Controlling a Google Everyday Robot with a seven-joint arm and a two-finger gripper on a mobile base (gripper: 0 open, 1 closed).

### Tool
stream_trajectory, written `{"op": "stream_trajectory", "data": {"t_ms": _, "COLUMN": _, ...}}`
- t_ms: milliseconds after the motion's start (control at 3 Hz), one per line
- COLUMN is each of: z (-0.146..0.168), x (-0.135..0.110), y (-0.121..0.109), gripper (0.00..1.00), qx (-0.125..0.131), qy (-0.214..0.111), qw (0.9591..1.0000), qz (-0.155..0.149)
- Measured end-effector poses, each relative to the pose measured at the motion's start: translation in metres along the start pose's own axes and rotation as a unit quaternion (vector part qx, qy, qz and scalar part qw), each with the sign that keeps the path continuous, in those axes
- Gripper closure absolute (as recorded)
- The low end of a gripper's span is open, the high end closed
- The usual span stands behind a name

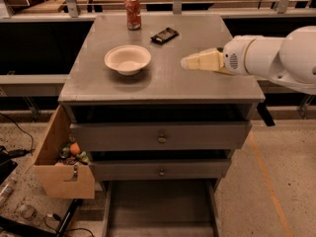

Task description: Place sponge into bottom drawer

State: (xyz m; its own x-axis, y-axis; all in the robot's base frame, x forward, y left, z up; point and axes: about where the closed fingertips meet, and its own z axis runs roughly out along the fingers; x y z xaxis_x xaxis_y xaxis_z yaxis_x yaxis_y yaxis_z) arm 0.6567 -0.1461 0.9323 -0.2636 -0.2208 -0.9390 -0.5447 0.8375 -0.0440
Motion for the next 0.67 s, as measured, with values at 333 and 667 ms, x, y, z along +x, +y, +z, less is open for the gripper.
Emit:
{"op": "stream_trajectory", "data": {"t_ms": 333, "z": 0.024, "x": 0.003, "y": -0.016, "gripper": 0.0, "qx": 0.024, "qy": 0.014, "qw": 0.9994, "qz": -0.021}}
{"op": "stream_trajectory", "data": {"t_ms": 667, "z": 0.041, "x": 0.014, "y": -0.037, "gripper": 0.0, "qx": 0.042, "qy": 0.045, "qw": 0.9971, "qz": -0.044}}
